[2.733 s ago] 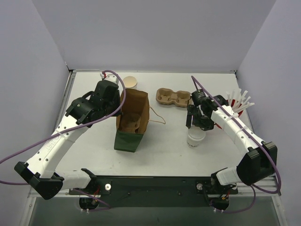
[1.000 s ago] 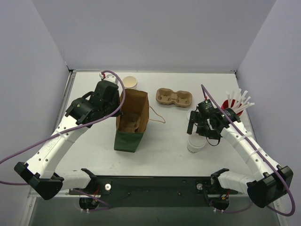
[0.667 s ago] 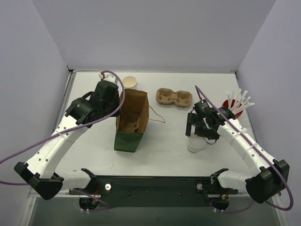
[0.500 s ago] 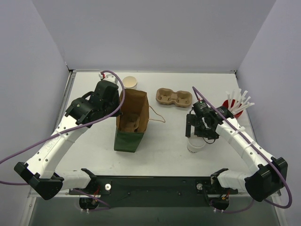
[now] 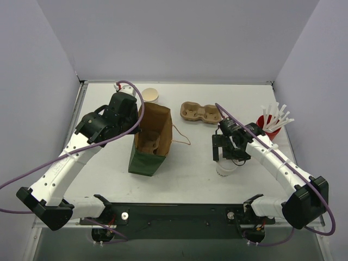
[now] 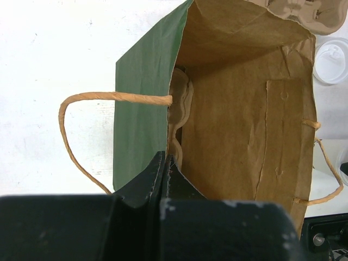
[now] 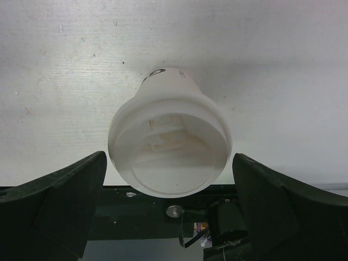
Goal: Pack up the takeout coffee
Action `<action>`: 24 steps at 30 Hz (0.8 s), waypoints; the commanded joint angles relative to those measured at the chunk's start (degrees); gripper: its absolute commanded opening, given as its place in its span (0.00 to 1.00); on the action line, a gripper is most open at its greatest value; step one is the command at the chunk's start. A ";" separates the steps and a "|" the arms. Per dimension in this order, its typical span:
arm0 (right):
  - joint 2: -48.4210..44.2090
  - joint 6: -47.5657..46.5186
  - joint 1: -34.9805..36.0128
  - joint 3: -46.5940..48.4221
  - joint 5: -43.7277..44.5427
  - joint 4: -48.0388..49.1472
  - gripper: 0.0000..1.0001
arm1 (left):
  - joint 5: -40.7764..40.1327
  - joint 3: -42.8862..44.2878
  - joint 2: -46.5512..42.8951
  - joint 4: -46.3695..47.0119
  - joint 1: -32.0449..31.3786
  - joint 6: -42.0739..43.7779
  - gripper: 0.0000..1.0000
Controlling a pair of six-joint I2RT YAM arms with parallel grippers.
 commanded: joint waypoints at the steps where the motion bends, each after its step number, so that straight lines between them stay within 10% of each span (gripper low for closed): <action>1: 0.59 -1.55 0.64 0.08 0.17 -1.02 0.94 | -0.46 2.49 0.11 1.08 0.30 -0.42 0.00; 24: -0.29 -3.04 -0.58 -1.41 -0.19 -0.23 0.86 | -0.37 2.14 0.11 1.26 0.30 -0.42 0.00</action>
